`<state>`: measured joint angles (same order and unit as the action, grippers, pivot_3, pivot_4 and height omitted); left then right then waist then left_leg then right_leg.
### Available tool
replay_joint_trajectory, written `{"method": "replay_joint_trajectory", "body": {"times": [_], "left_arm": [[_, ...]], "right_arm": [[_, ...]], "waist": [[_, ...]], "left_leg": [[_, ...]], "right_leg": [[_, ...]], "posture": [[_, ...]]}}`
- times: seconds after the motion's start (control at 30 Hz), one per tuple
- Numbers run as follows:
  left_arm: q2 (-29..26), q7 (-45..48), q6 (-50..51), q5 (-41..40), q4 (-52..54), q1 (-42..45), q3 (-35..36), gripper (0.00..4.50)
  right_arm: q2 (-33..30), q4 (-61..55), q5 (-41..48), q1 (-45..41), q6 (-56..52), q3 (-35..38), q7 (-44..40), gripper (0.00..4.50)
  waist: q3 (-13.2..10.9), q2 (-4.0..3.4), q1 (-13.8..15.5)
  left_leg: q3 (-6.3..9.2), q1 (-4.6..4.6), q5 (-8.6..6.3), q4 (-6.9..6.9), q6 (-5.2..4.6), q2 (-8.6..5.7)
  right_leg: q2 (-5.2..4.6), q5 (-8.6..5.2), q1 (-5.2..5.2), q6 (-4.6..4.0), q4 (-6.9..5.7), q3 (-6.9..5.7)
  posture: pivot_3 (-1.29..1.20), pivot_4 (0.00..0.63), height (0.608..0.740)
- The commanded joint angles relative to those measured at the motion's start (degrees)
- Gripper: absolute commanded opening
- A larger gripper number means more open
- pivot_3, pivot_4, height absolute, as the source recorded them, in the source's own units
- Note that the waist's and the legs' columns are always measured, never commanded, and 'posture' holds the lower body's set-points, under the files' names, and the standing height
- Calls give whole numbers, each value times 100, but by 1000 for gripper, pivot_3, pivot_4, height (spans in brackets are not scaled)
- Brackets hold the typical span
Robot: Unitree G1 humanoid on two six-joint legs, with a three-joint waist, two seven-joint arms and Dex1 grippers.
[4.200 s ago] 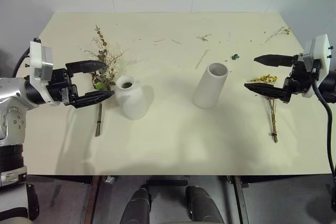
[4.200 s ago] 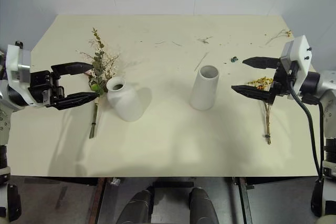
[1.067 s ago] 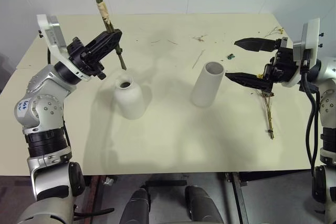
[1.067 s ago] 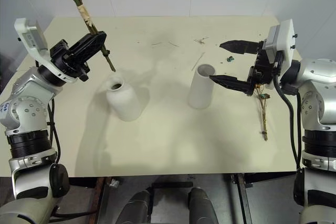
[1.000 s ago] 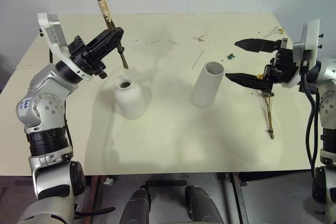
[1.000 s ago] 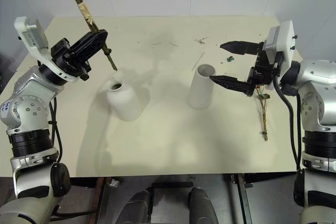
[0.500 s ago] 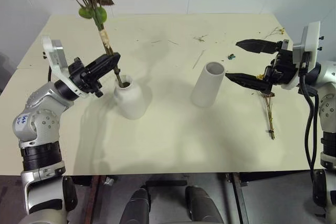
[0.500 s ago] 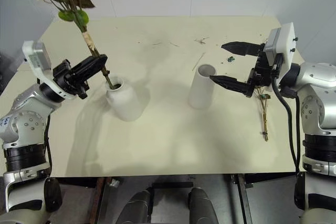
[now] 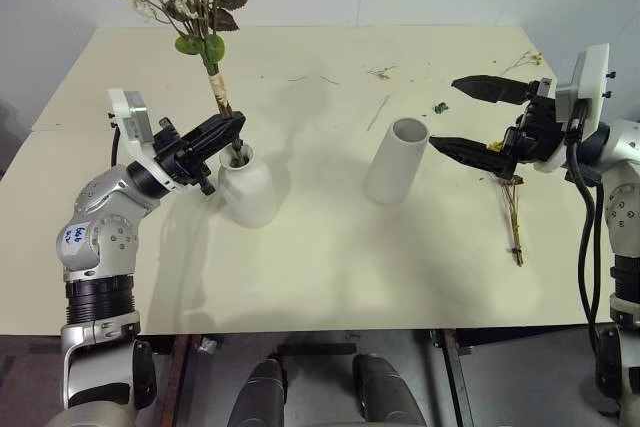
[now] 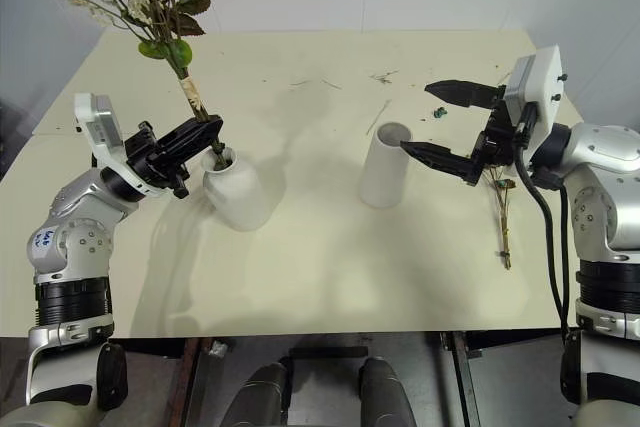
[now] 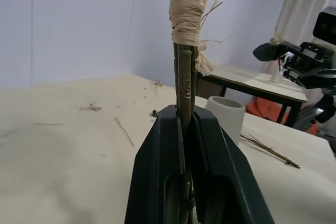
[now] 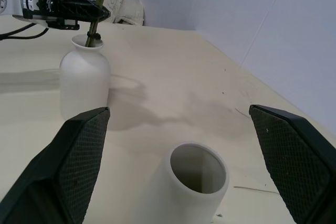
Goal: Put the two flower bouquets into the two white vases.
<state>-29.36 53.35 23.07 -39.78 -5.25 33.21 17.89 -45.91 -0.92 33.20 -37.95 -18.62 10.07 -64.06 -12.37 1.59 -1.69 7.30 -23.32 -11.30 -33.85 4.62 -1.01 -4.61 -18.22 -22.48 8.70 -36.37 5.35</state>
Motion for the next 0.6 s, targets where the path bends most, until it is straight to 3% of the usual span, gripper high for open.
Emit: {"method": "replay_joint_trajectory", "body": {"times": [0.03,0.23,0.43,0.47,0.6], "left_arm": [[-236,-24,91,-286,472,-69,290,656],[-680,82,210,-303,1110,-581,292,2383],[-1011,141,-55,20,1041,-607,291,4241],[-1127,212,-17,31,1053,-633,277,4447],[-2053,565,473,213,785,-782,177,4447]], "right_arm": [[-25,-192,127,-36,54,269,54,4500],[101,-77,130,-42,100,272,124,4500],[262,63,23,-104,196,220,118,4500],[267,84,8,-109,211,208,102,4500],[182,168,-229,-123,240,89,123,4500]], "waist": [[0,0,-8],[0,-1,-12],[0,0,7],[0,0,4],[0,-1,-42]], "left_leg": [[0,0,0,0,0,0],[-6,2,-2,9,-3,5],[-5,1,-3,3,-3,5],[-6,0,-3,4,-3,5],[-12,2,-5,24,-6,9]], "right_leg": [[0,0,0,0,0,0],[4,0,-1,0,8,5],[4,3,2,-1,14,4],[4,4,3,-1,17,5],[6,5,0,-2,31,8]], "posture": [[0,150,740],[0,150,740],[0,150,740],[0,150,740],[0,150,740]]}}
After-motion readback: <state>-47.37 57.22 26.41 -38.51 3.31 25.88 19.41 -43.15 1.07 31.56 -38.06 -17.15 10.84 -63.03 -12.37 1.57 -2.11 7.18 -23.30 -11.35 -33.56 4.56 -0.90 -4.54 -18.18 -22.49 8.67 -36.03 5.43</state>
